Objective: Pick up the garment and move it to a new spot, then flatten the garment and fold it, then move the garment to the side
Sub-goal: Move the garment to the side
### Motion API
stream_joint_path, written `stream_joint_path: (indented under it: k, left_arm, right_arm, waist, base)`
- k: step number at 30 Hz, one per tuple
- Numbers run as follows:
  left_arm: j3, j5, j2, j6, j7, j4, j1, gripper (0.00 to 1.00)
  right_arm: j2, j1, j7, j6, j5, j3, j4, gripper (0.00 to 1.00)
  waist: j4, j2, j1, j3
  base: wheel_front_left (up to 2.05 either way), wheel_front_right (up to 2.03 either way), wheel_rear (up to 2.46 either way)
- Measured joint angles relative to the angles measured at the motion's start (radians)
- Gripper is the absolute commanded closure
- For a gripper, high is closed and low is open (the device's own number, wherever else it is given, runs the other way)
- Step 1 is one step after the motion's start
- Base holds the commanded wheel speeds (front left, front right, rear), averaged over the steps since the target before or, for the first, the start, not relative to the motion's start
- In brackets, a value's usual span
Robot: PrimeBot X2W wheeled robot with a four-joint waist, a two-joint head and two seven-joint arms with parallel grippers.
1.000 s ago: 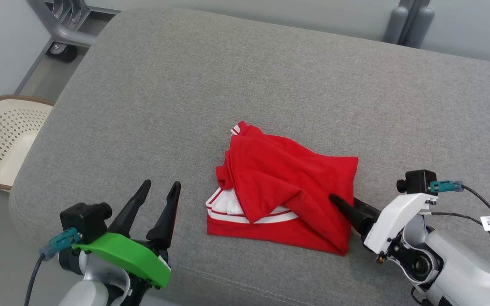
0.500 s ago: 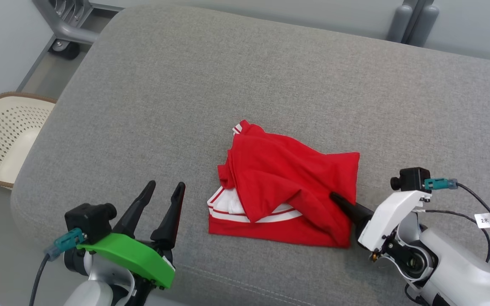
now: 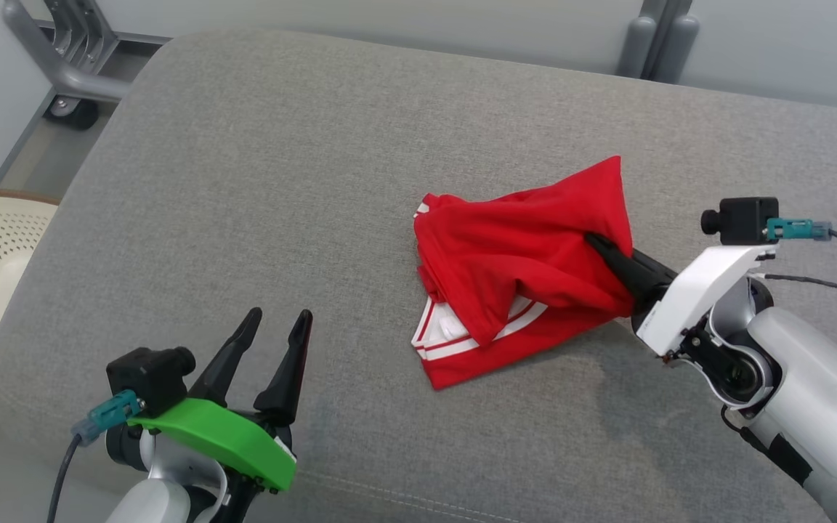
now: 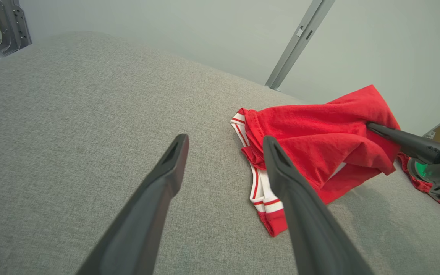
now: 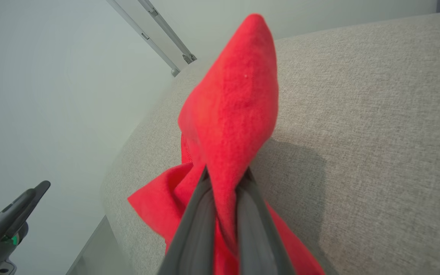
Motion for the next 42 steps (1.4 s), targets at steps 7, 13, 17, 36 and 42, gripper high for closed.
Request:
stream_joint_path:
  k: [7,13,17,36,42]
  left_arm:
    - [-0.001,-0.001,0.003,0.000,0.000,-0.002,0.000,0.00]
    - [-0.002,-0.002,0.004,-0.001,0.004,-0.004,0.000,0.00]
    - [-0.003,-0.002,0.012,-0.001,0.009,-0.010,0.000,0.00]
    - [-0.004,0.037,0.058,0.005,0.067,-0.101,-0.045,0.00]
    - [-0.002,0.048,0.060,0.008,0.081,-0.110,-0.074,0.00]
  right_arm:
    - [-0.038,-0.062,0.020,0.008,-0.014,-0.001,-0.063,1.00]
    - [-0.060,-0.132,0.107,0.009,0.033,-0.005,-0.125,1.00]
    - [-0.067,-0.162,0.180,0.009,0.119,-0.028,-0.152,1.00]
    - [-0.327,-0.214,0.348,0.017,0.209,-0.115,-0.080,1.00]
    - [-0.383,-0.263,0.338,0.017,0.180,-0.147,-0.086,1.00]
  waist:
    - [-0.052,0.0000,0.0000,-0.003]
    - [-0.120,0.0000,0.0000,-0.003]
    - [-0.162,0.0000,0.0000,0.000]
    - [-0.313,0.0000,0.0000,0.148]
    - [-0.349,0.0000,0.0000,0.212]
  base:
    - [0.00,0.00,0.00]
    - [0.00,0.00,0.00]
    - [0.00,0.00,0.00]
    - [0.00,0.00,0.00]
    - [0.00,0.00,0.00]
